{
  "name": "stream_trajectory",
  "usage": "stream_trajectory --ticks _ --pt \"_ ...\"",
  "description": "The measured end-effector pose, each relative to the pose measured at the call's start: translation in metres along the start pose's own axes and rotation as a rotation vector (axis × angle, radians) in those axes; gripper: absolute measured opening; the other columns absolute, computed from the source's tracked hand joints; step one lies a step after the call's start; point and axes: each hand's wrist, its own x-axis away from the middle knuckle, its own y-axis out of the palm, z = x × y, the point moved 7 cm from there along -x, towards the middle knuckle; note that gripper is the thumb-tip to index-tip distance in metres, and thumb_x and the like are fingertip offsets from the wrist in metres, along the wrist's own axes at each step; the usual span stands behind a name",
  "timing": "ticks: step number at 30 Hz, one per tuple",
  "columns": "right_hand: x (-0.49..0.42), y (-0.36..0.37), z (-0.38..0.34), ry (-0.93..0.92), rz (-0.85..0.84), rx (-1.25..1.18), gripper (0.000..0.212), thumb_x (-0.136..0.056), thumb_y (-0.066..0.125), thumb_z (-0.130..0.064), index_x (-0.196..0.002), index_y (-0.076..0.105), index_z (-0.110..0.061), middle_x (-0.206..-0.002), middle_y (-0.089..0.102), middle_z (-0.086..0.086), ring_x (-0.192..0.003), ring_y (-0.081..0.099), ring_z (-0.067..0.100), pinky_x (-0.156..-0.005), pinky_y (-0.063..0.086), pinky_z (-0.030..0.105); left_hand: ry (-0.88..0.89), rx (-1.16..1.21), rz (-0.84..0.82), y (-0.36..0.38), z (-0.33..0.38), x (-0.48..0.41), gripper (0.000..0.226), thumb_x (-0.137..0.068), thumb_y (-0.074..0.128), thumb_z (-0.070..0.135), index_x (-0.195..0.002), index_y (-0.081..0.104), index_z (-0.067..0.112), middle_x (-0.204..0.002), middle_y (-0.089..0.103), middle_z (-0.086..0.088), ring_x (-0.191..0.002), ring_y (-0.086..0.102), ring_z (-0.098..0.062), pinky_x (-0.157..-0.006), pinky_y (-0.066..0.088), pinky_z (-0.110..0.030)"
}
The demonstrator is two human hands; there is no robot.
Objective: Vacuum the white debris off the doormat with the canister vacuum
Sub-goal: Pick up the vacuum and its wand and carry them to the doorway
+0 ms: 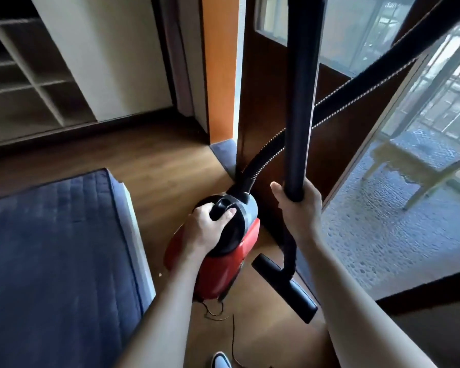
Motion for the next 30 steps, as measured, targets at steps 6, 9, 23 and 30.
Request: stream_trajectory --ticks 6,9,23,30 --pt "-0.056 0.070 -0.014 -0.030 -0.121 -0.040 0.042 -0.086 0.079 -0.020 -0.068 0.058 -0.053 -0.058 0.056 -0.010 -0.058 0.054 0.021 -0.056 0.047 0.034 -0.074 -0.100 0.100 -0.036 -0.011 -0.067 0.037 -0.087 0.072 0.043 -0.063 0.055 0.020 -0.061 0.058 0.008 -0.067 0.057 -0.022 -0.061 0.035 -0.028" --pt "-0.092 0.103 -0.013 -0.030 -0.162 -0.079 0.034 -0.086 0.079 -0.017 -0.070 0.060 -0.042 -0.060 0.056 0.002 -0.056 0.049 0.020 -0.053 0.043 0.033 -0.101 -0.102 0.126 -0.045 -0.019 -0.105 0.037 -0.087 0.070 0.046 -0.074 0.064 0.012 -0.069 0.064 0.004 -0.071 0.062 -0.023 -0.064 0.045 -0.032" --pt "-0.328 0.254 0.013 -0.084 -0.449 -0.200 0.044 -0.083 0.080 -0.019 -0.064 0.050 -0.044 -0.055 0.050 -0.020 -0.051 0.041 0.005 -0.056 0.034 0.024 -0.253 -0.134 0.334 -0.046 -0.026 -0.329 0.046 -0.079 0.059 0.063 -0.081 0.069 0.018 -0.075 0.071 0.005 -0.075 0.067 -0.013 -0.074 0.057 -0.041" --pt "-0.427 0.316 0.004 -0.190 -0.566 -0.207 0.045 -0.085 0.077 -0.017 -0.066 0.045 -0.042 -0.053 0.047 -0.020 -0.051 0.040 0.005 -0.051 0.032 0.016 -0.365 -0.158 0.419 -0.057 -0.027 -0.414 0.029 -0.086 0.067 0.050 -0.079 0.066 0.022 -0.075 0.069 0.008 -0.076 0.065 -0.013 -0.067 0.051 -0.032"
